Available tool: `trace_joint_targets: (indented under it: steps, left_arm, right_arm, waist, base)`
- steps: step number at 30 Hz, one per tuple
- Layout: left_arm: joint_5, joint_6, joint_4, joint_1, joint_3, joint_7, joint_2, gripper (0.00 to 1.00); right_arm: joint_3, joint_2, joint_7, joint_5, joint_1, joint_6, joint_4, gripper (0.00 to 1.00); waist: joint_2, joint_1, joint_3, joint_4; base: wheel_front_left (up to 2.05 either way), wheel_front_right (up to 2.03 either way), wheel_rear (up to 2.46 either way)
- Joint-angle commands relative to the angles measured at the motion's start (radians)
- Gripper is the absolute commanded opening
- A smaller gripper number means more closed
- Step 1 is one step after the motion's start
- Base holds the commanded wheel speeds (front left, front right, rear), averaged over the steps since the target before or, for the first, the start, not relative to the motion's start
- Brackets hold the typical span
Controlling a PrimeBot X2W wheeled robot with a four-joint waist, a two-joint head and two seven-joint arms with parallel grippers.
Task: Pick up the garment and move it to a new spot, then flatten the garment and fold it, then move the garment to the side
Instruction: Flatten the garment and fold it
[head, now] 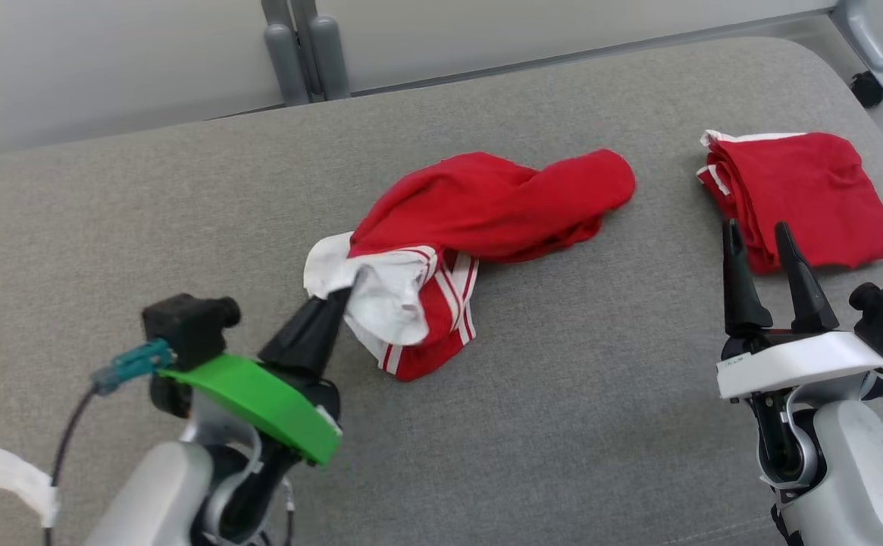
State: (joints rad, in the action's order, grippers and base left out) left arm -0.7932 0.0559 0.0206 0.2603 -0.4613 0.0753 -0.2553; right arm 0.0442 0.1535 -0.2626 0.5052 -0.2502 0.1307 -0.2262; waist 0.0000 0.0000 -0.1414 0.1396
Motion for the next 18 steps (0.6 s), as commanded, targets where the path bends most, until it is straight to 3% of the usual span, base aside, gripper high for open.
trace_joint_targets:
  steps: [1, 6, 11, 15, 16, 17, 18]
  left_arm:
    - [-0.004, -0.022, 0.036, -0.003, 0.035, 0.018, -0.046, 0.00]
    - [-0.137, -0.068, 0.078, 0.053, 0.206, 0.130, -0.164, 0.00]
    - [-0.238, -0.081, -0.101, 0.139, 0.328, 0.213, -0.254, 0.00]
    - [-0.244, -0.062, -0.289, 0.200, 0.354, 0.229, -0.292, 0.00]
    - [-0.240, -0.056, -0.333, 0.209, 0.350, 0.232, -0.295, 0.30]
    - [-0.229, -0.050, -0.385, 0.216, 0.342, 0.233, -0.302, 1.00]
    - [-0.221, -0.043, -0.425, 0.227, 0.337, 0.229, -0.308, 1.00]
  right_arm:
    - [0.002, -0.003, -0.002, -0.001, 0.011, 0.000, 0.000, 1.00]
    - [0.009, -0.002, -0.002, 0.008, -0.007, 0.000, 0.002, 1.00]
    - [0.015, 0.002, -0.002, 0.012, -0.027, 0.000, -0.012, 1.00]
    - [0.025, 0.004, -0.002, 0.014, -0.046, 0.000, -0.024, 1.00]
    - [0.027, 0.005, -0.002, 0.015, -0.049, 0.000, -0.027, 1.00]
    - [0.031, 0.005, -0.002, 0.016, -0.052, 0.000, -0.030, 1.00]
    - [0.032, 0.005, -0.002, 0.017, -0.054, 0.000, -0.034, 1.00]
  waist:
    - [0.0000, 0.0000, 0.030, -0.038]
    - [0.0000, 0.0000, 0.009, -0.037]
    - [0.0000, 0.0000, -0.027, -0.003]
    - [0.0000, 0.0000, -0.050, 0.030]
    - [0.0000, 0.0000, -0.053, 0.036]
    - [0.0000, 0.0000, -0.056, 0.043]
    - [0.0000, 0.0000, -0.057, 0.046]
  base:
    - [0.00, 0.00, 0.00]
    - [0.00, 0.00, 0.00]
    - [0.00, 0.00, 0.00]
    - [0.00, 0.00, 0.00]
    - [0.00, 0.00, 0.00]
    - [0.00, 0.00, 0.00]
    - [0.00, 0.00, 0.00]
